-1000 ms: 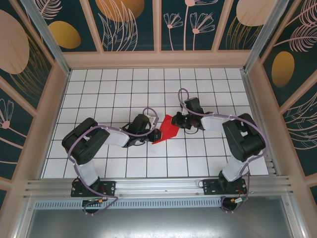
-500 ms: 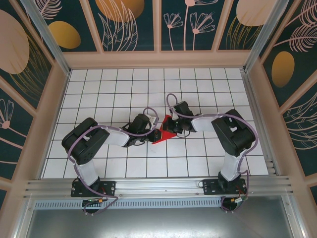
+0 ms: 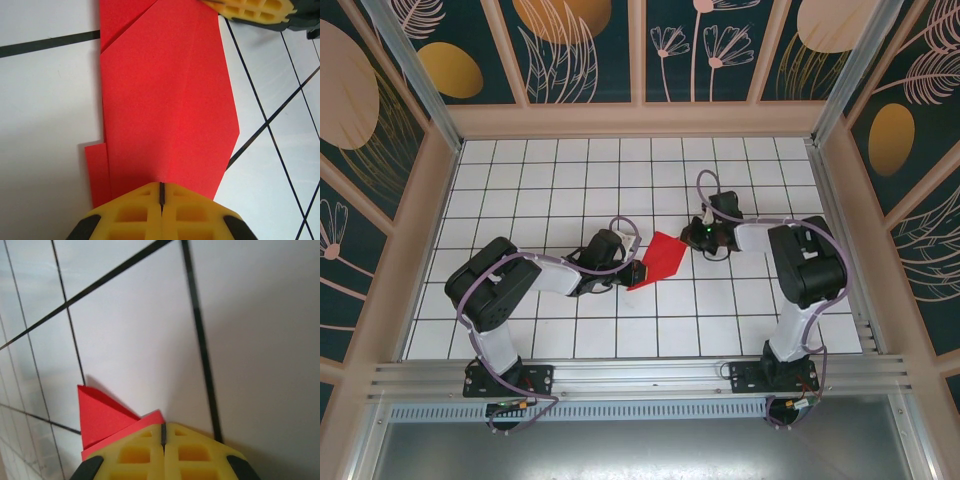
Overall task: Fold a paper plane with a square sheet of paper (pick it up from the middle)
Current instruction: Fourth fold the wing at the center of the table.
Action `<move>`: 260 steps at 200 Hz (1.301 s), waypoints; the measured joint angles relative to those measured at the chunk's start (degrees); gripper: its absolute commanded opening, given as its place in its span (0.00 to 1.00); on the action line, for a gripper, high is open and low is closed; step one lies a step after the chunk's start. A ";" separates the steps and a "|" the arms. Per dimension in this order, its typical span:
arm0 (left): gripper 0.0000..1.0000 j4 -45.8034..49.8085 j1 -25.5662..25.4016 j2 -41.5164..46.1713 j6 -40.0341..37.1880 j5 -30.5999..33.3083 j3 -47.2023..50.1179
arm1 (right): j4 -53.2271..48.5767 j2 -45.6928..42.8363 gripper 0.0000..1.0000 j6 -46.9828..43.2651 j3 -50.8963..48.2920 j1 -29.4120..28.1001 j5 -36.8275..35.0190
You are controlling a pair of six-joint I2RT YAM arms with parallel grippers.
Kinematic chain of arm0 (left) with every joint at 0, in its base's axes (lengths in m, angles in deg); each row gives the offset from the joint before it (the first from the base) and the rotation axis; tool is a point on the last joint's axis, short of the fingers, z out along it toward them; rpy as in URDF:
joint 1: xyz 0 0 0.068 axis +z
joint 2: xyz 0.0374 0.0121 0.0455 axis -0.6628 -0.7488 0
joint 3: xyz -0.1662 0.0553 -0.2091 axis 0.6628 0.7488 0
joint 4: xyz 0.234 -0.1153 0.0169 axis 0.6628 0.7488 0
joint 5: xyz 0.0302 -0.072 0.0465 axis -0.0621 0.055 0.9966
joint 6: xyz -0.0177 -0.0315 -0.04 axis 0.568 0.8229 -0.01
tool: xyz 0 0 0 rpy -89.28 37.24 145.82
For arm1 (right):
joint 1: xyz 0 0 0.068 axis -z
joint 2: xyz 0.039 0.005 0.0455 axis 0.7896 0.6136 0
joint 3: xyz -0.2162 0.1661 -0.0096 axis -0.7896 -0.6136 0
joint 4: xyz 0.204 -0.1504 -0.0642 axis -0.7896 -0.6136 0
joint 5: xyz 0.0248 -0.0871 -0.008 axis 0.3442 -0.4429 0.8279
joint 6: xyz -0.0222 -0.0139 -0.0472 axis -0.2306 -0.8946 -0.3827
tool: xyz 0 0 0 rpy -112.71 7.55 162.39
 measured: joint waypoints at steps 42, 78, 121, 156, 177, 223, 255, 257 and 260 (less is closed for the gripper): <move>0.00 0.81 0.00 0.00 -0.48 -0.02 -0.37 | -0.92 -7.96 0.06 0.81 -1.27 -3.06 -4.90; 0.00 1.05 0.00 0.00 -0.66 -0.04 -0.50 | 4.07 -9.94 0.06 5.70 -4.48 -11.93 -3.93; 0.00 1.07 0.00 0.00 -0.66 -0.11 -0.52 | 8.37 -4.85 0.06 11.30 -7.28 -16.26 -0.55; 0.00 1.27 0.02 0.02 -0.66 -0.20 -0.63 | 8.90 -2.99 0.05 13.44 -7.63 -16.22 -0.55; 0.00 2.23 0.04 0.15 -0.66 -0.28 -1.16 | 8.66 -2.93 0.05 13.68 -7.61 -16.22 -0.96; 0.02 8.66 0.04 3.04 1.68 -0.17 -2.32 | 6.78 -2.38 0.06 13.79 -6.43 -16.22 -1.07; 0.08 10.88 0.04 7.32 5.01 -0.37 -2.19 | 5.42 -2.01 0.06 13.73 -5.40 -16.24 -1.11; 0.08 10.91 0.04 7.58 5.29 -0.46 -2.12 | 5.29 -1.97 0.06 13.70 -5.33 -16.26 -1.09; 0.08 10.88 0.04 7.87 5.66 -0.57 -2.01 | 5.20 -1.90 0.06 13.68 -5.22 -16.26 -1.09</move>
